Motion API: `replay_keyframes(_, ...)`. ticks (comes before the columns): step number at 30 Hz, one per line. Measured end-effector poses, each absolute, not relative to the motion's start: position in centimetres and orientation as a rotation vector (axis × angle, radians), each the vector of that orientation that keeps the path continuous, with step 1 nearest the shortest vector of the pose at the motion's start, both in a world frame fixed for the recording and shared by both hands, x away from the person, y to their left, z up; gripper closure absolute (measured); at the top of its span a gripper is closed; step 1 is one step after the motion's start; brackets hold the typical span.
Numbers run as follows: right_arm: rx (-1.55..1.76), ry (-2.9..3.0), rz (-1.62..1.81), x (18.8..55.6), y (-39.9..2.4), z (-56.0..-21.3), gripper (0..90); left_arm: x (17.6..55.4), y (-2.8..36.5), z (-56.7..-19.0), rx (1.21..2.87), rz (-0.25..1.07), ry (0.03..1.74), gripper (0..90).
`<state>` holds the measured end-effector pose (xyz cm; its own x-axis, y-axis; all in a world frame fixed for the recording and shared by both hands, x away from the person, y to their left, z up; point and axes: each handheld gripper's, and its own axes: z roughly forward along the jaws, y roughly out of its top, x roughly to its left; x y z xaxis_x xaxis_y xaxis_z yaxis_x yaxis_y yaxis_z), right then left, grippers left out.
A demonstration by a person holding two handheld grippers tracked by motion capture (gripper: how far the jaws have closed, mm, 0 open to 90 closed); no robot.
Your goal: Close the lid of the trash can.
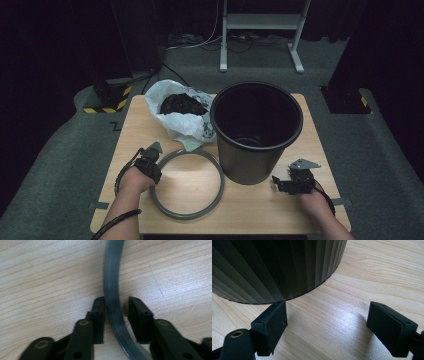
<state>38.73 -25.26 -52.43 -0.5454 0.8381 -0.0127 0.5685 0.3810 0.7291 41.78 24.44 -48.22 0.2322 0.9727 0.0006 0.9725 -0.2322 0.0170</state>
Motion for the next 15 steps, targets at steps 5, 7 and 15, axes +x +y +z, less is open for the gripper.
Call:
replay_keyframes(5, 1.220, 2.265, 0.972, 38.7, -25.3, -52.4, 16.4, 42.1, 24.8, -48.2, 2.446, 0.000, 1.961, 74.1)
replay_keyframes(7, 1.220, 2.265, 0.972, 38.7, -25.3, -52.4, 16.4, 42.2, 25.1, -48.2, 2.452, -0.017, 1.947, 76.2)
replay_keyframes(15, 1.215, 2.268, 0.972, 38.8, -25.2, -52.4, 16.3, 41.6, 26.9, -47.9, 2.363, -0.051, 1.953, 77.4)
